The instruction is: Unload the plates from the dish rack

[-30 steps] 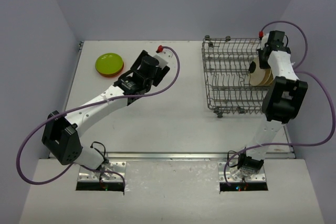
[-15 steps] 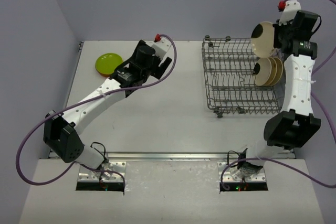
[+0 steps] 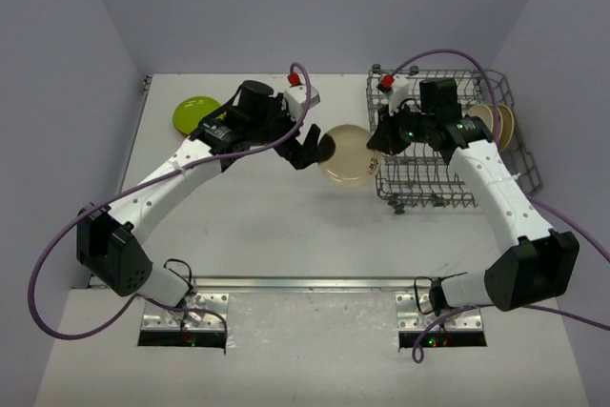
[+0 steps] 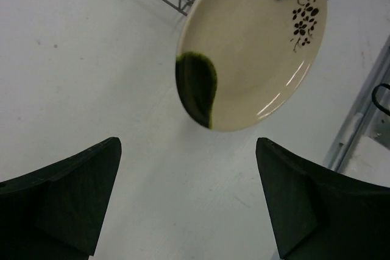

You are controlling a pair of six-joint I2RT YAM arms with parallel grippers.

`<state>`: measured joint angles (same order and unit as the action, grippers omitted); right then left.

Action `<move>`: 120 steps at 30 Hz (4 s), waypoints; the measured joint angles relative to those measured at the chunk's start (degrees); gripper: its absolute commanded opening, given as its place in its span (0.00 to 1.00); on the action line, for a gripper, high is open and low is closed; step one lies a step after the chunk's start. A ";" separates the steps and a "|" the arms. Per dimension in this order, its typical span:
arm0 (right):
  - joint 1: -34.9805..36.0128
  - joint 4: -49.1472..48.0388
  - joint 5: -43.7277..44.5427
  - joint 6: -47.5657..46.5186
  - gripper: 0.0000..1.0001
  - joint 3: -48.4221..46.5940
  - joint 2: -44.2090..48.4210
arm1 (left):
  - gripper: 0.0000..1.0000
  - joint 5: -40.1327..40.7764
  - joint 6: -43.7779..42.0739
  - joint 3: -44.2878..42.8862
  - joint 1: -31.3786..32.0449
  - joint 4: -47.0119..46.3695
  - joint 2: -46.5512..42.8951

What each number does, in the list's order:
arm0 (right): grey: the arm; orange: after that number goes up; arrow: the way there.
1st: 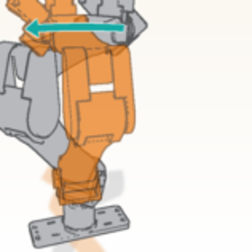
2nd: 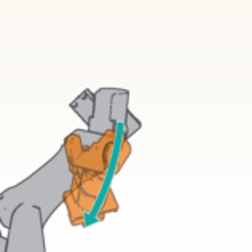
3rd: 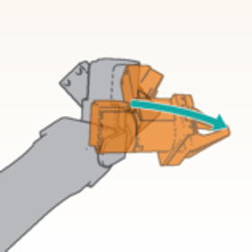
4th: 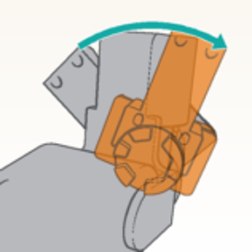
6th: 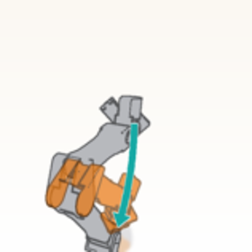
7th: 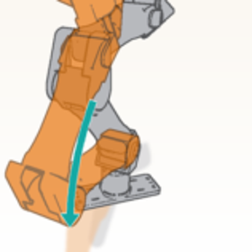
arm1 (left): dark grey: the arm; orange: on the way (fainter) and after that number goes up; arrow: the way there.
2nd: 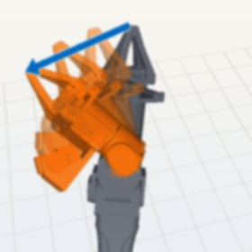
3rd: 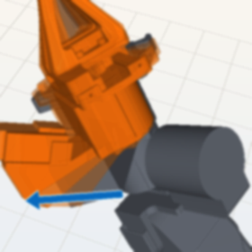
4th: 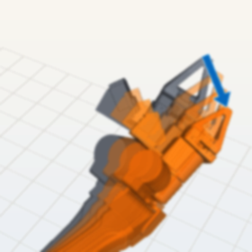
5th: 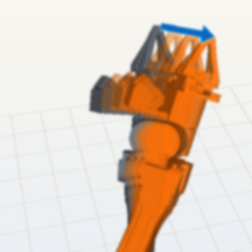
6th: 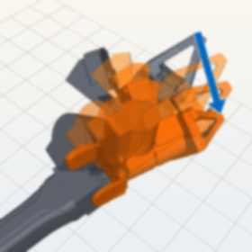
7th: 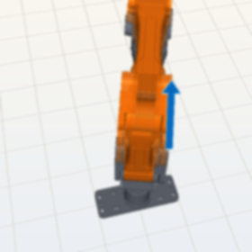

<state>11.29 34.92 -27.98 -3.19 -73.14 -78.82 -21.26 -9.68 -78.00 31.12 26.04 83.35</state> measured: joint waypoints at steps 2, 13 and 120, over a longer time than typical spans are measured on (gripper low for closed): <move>2.18 -0.50 -1.43 2.11 0.00 0.17 0.08 | 0.87 -3.55 1.30 -0.01 -0.35 0.72 1.09; 3.45 -2.74 -6.80 8.14 0.02 0.17 2.47 | 0.32 -15.64 6.95 -0.60 -5.73 1.69 5.94; -31.48 -2.80 32.50 -8.23 0.40 -27.04 -35.59 | 0.84 35.67 -1.91 3.85 -4.94 -6.67 -0.43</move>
<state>-20.18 32.12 4.53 -11.42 -100.18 -114.41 14.41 -11.60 -74.14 26.17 19.36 82.92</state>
